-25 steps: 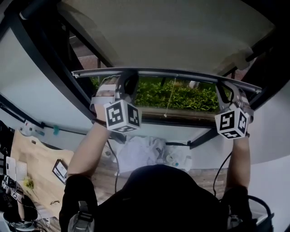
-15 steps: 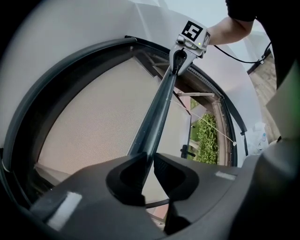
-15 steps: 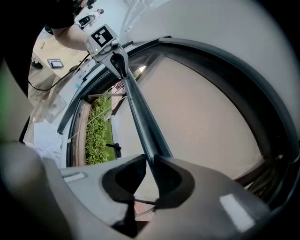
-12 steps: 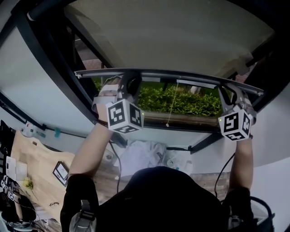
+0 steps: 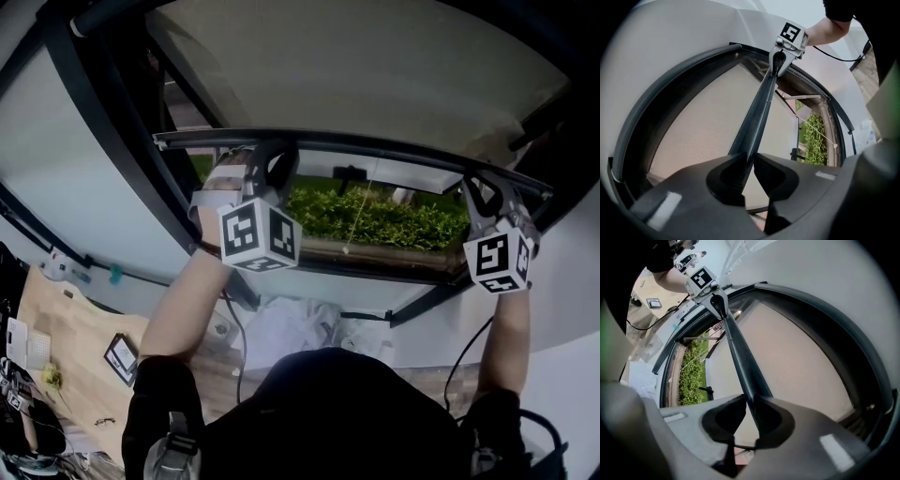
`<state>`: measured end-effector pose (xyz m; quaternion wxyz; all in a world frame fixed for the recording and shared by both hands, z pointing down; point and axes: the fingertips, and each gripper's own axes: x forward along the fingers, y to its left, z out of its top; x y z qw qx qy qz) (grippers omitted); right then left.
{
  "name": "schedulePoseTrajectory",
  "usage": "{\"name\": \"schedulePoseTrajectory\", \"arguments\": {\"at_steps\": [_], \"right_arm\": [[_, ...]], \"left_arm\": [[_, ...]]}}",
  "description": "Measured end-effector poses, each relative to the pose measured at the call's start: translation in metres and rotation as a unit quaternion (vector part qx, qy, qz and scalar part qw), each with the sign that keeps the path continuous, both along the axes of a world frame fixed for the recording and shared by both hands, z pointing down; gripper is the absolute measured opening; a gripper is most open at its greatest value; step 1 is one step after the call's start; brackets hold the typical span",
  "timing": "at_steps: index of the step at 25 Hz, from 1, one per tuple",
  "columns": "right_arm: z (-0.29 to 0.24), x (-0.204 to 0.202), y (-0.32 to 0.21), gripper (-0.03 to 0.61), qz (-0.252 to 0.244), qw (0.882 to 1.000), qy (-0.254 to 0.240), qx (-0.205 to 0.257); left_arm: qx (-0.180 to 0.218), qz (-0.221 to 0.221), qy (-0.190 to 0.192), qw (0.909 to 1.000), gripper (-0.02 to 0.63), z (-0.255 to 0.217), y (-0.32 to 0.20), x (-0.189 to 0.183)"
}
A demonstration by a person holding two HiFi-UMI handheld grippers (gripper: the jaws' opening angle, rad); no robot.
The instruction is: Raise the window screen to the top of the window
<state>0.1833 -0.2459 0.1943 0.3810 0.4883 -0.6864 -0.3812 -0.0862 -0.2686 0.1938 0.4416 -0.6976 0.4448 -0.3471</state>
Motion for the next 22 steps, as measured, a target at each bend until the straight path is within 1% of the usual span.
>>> {"name": "schedulePoseTrajectory", "arguments": {"at_steps": [3,7,13,18,22], "right_arm": [[-0.013,0.0,-0.001,0.052,-0.004,1.0,-0.007,0.005],[-0.023,0.0,-0.001,0.052,-0.003,1.0,-0.002,0.007],[-0.037,-0.001,0.005,0.052,-0.012,1.0,-0.003,0.013],[-0.052,-0.001,0.002,0.052,-0.011,1.0,-0.008,0.027],[-0.069,-0.002,0.001,0.052,-0.009,0.999,-0.01,0.048]], "left_arm": [[0.003,-0.002,-0.003,1.0,0.051,-0.013,0.0,0.0],[0.004,0.0,-0.015,0.9999,0.049,-0.022,-0.002,0.0],[0.016,0.01,-0.006,0.9998,0.051,-0.037,0.002,-0.002],[0.031,0.007,-0.009,0.9994,0.049,-0.052,0.0,-0.001],[0.039,0.007,-0.014,0.9991,0.049,-0.068,-0.002,-0.002]]}}
